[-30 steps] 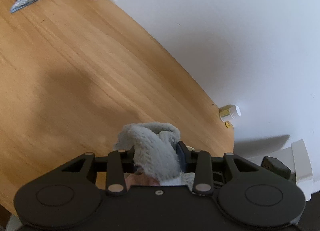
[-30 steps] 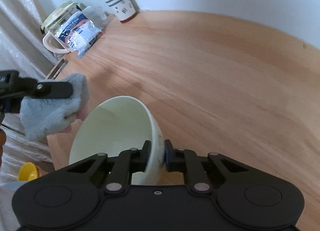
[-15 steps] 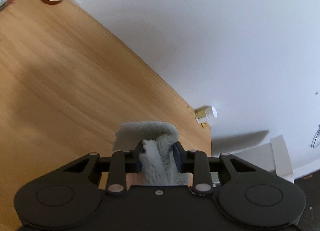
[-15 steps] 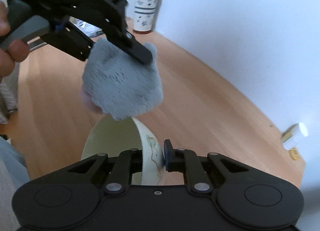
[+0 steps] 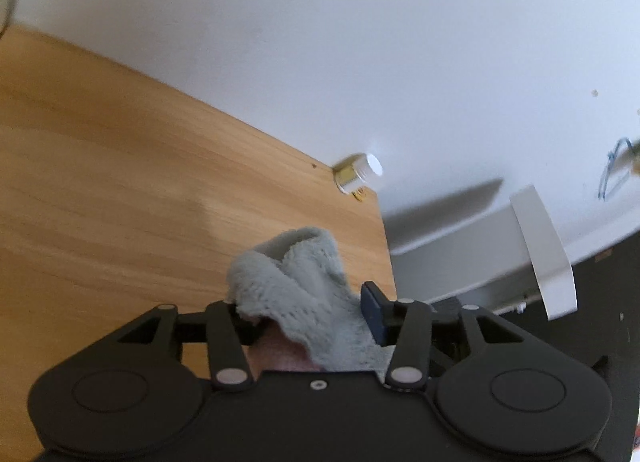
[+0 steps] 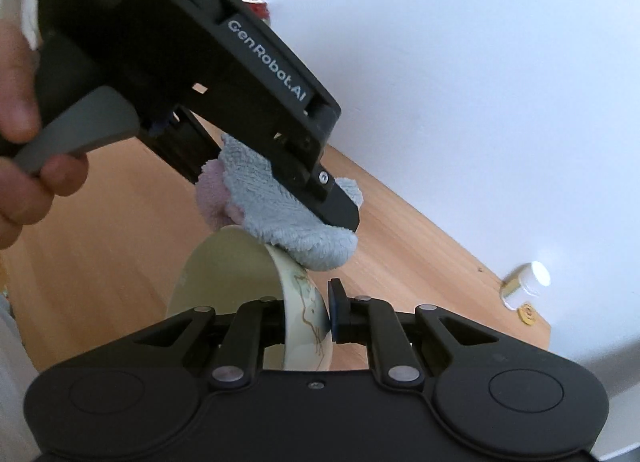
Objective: Clean bowl
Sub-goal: 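Rub the cloth over the bowl rim and inner wall with the left tool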
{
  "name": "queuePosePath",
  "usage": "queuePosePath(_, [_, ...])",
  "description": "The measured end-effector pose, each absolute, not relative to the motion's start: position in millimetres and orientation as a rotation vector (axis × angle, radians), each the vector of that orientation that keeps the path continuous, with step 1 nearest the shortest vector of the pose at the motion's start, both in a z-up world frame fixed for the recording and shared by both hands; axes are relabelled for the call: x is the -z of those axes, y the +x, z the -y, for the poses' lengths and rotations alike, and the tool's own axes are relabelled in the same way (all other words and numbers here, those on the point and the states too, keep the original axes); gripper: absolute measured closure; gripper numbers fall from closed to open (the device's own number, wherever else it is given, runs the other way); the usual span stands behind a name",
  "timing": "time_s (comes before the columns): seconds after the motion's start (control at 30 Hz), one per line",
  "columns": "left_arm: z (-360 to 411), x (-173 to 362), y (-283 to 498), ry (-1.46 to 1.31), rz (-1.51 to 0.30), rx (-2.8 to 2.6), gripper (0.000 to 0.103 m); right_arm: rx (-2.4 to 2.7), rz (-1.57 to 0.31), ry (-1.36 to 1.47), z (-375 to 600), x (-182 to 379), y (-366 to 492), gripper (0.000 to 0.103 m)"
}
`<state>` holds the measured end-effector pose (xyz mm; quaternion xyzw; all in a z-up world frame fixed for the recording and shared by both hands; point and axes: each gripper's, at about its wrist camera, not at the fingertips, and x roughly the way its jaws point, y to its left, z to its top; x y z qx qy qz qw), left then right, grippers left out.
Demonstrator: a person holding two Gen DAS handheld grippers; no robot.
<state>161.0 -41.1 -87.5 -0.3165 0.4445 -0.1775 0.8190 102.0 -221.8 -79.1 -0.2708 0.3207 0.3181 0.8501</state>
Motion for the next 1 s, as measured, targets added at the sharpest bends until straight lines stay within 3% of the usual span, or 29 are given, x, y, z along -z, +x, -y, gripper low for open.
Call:
queuePosePath(0.03, [43,87,161,-0.649,-0.945,0.381,0.064,-0.659,-0.676,-0.567,222,79,103,0.087])
queuePosePath(0.43, [37,98,154,-0.526,-0.975,0.357,0.078,-0.601,-0.672,-0.575,216,75,99,0.086])
queuePosePath(0.7, [21,112,147,-0.710,-1.011,0.356,0.080,-0.579,-0.701,-0.585,200,76,99,0.087])
queuePosePath(1.0, [45,69,142,-0.549,-0.916,0.435,0.078,-0.577,-0.695,-0.563,184,76,110,0.087])
